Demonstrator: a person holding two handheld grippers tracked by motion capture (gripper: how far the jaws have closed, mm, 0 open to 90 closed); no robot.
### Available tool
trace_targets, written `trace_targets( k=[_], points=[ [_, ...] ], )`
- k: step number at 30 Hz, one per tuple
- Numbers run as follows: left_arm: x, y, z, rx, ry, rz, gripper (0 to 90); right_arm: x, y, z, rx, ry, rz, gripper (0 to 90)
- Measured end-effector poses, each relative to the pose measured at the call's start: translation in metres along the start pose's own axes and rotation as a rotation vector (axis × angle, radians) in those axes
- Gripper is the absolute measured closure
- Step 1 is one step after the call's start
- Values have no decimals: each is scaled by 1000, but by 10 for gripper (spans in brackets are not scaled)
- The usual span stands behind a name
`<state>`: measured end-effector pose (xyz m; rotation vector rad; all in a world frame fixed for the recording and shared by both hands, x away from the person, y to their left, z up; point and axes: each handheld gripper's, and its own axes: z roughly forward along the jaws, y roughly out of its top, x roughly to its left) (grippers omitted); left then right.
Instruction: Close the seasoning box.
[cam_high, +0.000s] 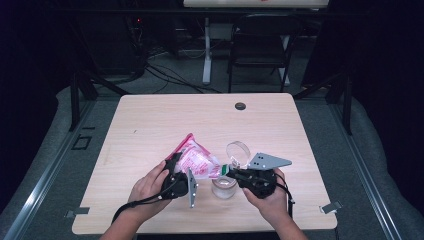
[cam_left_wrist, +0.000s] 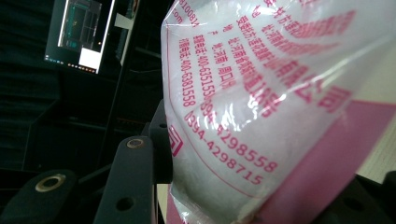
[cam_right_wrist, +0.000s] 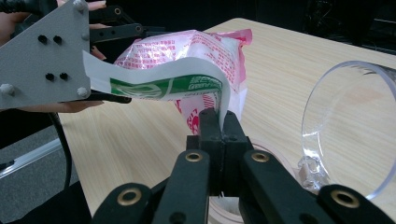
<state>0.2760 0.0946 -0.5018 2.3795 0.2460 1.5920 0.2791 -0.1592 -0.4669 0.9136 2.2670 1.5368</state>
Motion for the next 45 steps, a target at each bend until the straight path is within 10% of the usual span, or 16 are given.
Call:
trace_targets(
  k=[45],
  points=[
    [2,6,-4,1,50,83,594,-3,-2,1,4,-15,7,900]
  ],
)
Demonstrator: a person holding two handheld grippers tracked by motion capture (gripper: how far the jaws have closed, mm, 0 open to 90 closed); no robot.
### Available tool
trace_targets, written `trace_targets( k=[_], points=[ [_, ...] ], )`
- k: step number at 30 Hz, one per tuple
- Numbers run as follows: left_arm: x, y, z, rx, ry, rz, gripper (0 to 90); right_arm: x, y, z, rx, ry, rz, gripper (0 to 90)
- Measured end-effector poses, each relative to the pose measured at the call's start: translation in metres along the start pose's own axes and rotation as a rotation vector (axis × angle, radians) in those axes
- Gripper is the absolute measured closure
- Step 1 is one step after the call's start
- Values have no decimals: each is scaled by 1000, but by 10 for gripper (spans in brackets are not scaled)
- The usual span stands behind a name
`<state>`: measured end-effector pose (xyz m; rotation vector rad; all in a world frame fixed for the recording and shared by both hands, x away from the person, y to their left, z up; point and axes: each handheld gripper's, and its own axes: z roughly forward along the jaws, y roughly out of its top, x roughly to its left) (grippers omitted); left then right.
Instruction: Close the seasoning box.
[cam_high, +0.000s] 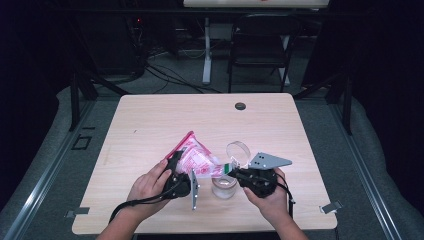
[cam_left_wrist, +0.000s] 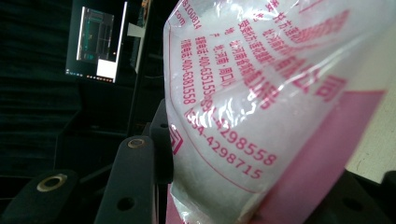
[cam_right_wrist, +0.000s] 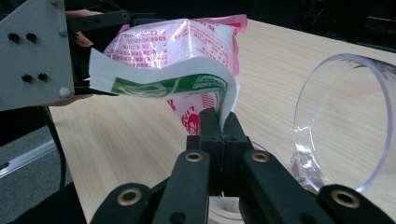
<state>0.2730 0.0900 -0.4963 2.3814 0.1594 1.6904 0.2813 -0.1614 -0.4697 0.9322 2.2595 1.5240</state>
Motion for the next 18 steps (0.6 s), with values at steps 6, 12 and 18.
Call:
trace_targets(
  k=[6,12,18],
  points=[
    [0,0,0,0,10,11,595,0,0,0,0,-1,1,900],
    [2,1,-1,-1,20,28,595,0,0,0,1,-2,1,900],
    [3,3,-2,4,28,48,596,-1,-1,0,2,-3,3,900]
  ],
)
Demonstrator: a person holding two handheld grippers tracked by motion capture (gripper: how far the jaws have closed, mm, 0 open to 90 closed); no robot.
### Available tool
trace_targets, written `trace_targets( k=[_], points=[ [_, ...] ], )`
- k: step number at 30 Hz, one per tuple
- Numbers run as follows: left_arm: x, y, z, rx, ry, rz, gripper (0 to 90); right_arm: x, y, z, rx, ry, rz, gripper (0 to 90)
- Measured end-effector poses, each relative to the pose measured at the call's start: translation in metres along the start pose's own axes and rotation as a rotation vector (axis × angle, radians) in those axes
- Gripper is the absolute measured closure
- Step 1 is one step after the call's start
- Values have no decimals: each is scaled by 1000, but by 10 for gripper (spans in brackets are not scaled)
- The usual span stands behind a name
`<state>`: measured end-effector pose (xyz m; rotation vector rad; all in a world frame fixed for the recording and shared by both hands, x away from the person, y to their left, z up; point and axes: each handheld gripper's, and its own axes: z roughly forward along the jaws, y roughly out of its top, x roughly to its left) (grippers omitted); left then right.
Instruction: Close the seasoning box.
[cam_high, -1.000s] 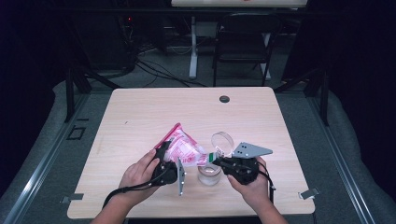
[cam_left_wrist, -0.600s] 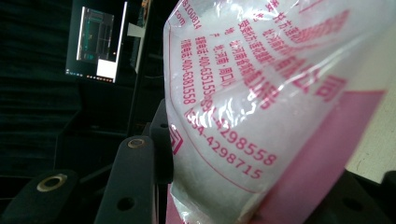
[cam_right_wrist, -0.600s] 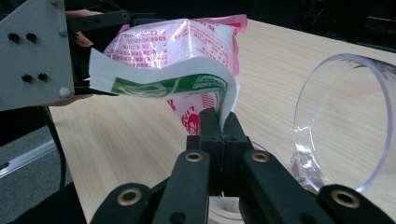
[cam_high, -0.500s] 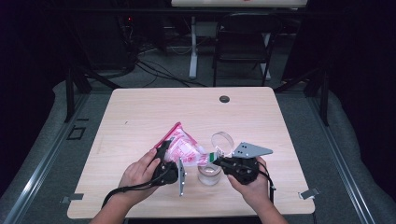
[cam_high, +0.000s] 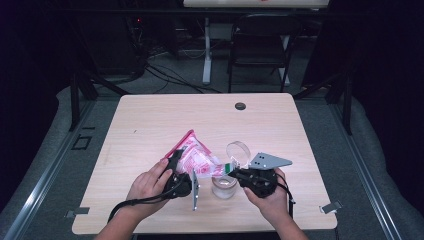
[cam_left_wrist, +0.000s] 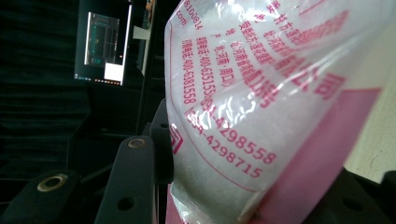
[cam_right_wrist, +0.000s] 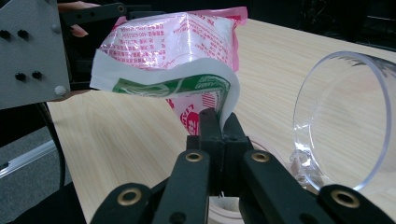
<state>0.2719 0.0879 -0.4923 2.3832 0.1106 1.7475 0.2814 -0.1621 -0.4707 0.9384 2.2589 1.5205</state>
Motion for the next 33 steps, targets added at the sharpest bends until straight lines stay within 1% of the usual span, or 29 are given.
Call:
trace_targets(
  k=[3,7,9,10,14,17,19,20,25,32,33],
  points=[
    [1,1,-1,5,-1,9,596,0,0,0,-1,0,1,900],
    [2,1,-1,-1,5,20,597,-1,0,0,-1,-1,1,900],
    [2,2,-2,-6,5,16,597,-1,0,0,1,0,1,900],
    [3,2,-2,-9,11,26,598,-1,-1,0,2,-1,1,900],
    [4,3,-3,-5,10,31,601,-1,-1,0,1,-2,4,900],
    [4,4,-2,-12,13,29,603,-2,-1,0,2,-3,4,900],
    [4,5,-2,-5,5,26,604,-2,-1,0,2,-5,5,900],
    [5,5,-2,-8,13,35,605,-3,-2,0,3,-6,7,900],
    [5,6,-2,-17,19,33,607,-4,-2,1,4,-7,9,900],
    [6,8,-2,-10,22,45,610,-5,-4,2,5,-9,17,900],
    [6,8,-2,-7,21,43,611,-6,-4,2,12,-9,13,900]
  ],
)
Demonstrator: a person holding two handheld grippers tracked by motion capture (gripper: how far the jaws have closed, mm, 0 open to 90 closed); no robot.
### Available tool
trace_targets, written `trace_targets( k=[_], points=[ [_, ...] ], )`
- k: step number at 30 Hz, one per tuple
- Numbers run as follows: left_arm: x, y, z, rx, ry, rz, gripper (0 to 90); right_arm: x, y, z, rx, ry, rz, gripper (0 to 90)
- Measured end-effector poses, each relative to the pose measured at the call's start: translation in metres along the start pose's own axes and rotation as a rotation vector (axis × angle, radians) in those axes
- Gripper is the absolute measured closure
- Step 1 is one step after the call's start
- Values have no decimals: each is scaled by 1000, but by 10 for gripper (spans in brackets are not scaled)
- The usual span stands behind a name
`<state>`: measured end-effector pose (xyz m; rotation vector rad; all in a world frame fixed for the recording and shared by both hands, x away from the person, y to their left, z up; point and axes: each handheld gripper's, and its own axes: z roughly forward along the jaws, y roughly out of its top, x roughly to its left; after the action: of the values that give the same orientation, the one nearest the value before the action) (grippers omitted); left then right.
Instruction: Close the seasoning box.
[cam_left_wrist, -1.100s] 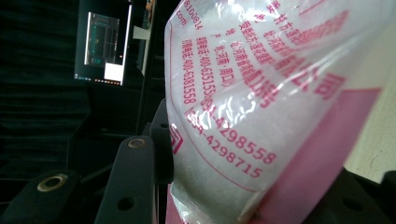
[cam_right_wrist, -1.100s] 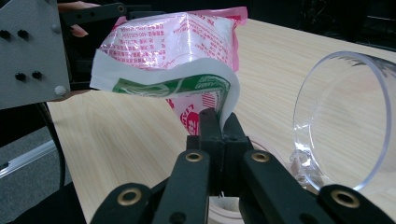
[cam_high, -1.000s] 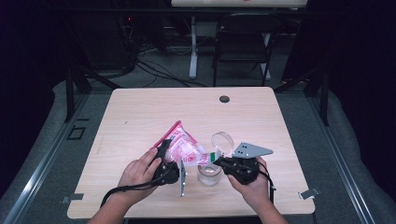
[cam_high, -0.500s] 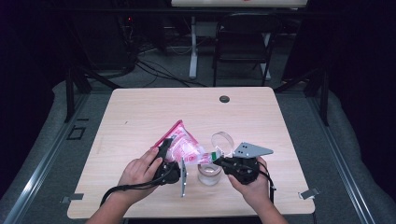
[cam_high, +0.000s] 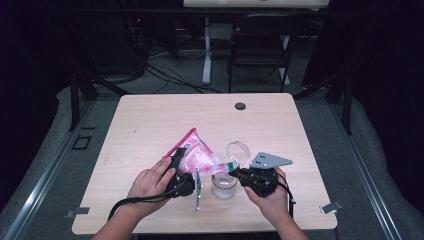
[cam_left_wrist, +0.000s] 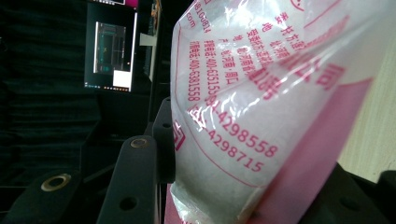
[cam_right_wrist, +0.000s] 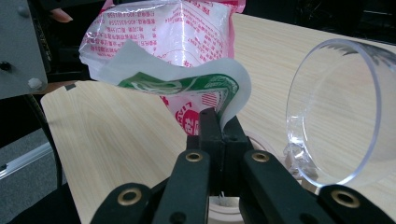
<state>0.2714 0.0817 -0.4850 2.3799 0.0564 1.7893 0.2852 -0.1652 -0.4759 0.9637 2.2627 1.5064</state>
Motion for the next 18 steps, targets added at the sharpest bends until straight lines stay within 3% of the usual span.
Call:
trace_targets(
  k=[18],
  points=[
    [0,-1,1,-8,7,-4,617,-1,-3,3,6,-1,7,900]
  ],
)
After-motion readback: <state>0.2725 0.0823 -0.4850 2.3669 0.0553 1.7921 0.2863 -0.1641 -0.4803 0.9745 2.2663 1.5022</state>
